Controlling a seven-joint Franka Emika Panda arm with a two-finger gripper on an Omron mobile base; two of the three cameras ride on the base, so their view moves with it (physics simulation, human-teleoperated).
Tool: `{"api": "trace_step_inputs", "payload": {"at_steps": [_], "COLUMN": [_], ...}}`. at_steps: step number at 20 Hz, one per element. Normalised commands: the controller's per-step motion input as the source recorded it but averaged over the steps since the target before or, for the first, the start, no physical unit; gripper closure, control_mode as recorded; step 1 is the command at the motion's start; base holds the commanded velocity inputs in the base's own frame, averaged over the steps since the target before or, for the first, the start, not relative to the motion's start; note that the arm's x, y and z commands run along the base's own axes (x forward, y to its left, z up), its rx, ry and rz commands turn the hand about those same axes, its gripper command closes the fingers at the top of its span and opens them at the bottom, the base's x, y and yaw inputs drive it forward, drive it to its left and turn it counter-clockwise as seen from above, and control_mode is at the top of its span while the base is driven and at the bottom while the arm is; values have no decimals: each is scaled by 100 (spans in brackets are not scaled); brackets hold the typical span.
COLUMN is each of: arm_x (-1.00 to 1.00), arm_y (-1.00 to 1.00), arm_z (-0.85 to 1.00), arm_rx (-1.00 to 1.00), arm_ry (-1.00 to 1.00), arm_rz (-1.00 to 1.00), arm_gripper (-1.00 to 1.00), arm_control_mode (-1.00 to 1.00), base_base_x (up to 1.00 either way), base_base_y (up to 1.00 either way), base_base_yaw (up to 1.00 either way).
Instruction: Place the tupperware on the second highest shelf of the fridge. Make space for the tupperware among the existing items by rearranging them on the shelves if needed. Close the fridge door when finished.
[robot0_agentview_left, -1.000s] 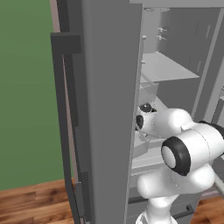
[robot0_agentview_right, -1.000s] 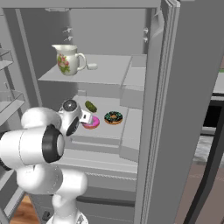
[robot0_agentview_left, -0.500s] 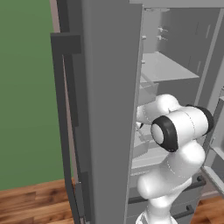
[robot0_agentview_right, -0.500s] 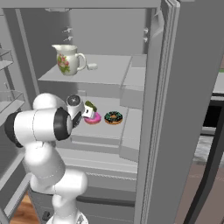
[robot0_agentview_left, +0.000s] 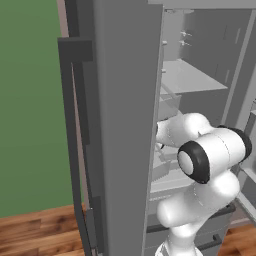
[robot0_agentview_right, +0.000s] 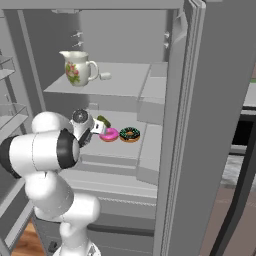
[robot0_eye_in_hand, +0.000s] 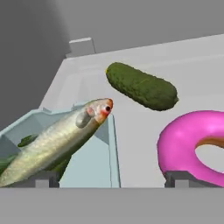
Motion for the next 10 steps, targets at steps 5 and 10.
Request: {"api": "trace_step_inputs", "payload": {"at_steps": [5,10], "arm_x": [-44,-70], "arm_y": [-3,-44], "arm_z": [60,57], "arm_rx": [0,0], "arm_ry": [-15,-3], "arm_rz": [-1,-2], "arm_gripper": [-100,-100], "arm_control_mode": [-100,-100], "base_base_x": [0,0], "base_base_y": [0,0], "base_base_yaw": [0,0]}}
